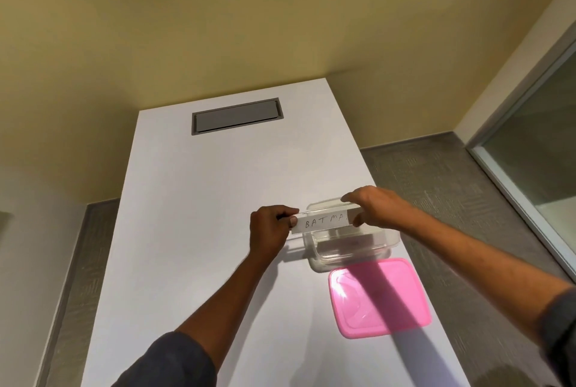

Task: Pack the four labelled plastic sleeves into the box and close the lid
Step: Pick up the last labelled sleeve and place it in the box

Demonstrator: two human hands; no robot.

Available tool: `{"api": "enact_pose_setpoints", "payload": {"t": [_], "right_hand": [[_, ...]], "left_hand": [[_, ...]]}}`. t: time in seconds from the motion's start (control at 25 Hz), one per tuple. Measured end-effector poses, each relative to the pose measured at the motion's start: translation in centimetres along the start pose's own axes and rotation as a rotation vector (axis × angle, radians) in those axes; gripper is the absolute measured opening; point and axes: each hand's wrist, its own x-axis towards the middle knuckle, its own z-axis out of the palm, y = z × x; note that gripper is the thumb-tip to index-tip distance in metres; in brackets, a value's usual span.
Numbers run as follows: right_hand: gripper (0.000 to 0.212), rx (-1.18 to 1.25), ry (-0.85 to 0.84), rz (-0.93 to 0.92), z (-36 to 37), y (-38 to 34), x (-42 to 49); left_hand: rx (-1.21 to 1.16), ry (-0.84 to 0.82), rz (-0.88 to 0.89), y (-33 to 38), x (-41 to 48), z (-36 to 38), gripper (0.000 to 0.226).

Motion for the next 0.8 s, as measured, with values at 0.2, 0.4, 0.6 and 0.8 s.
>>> {"api": "enact_pose_setpoints", "payload": {"t": [0.2, 0.4, 0.6, 0.8], "right_hand": [[0.074, -0.053, -0.071, 0.023, 1.0, 3.0, 0.2], [0.056, -0.072, -0.037, 0.022, 2.4, 5.2, 1.1], [0.031, -0.123, -0.023, 0.013, 4.1, 6.2, 2.2], [0.034, -0.227, -0.021, -0.035, 6.1, 6.6, 3.4]], "left_hand": [[0.052, -0.034, -0.003, 1.0, 1.0, 3.9, 0.024], [0.517, -0.017, 0.180, 1.0, 2.0, 6.4, 0.022], [0.773, 0.001, 0.431, -0.1, 3.8, 7.6, 0.017], [0.896, -0.074, 0.448, -1.3, 5.3, 8.8, 0.014]]}}
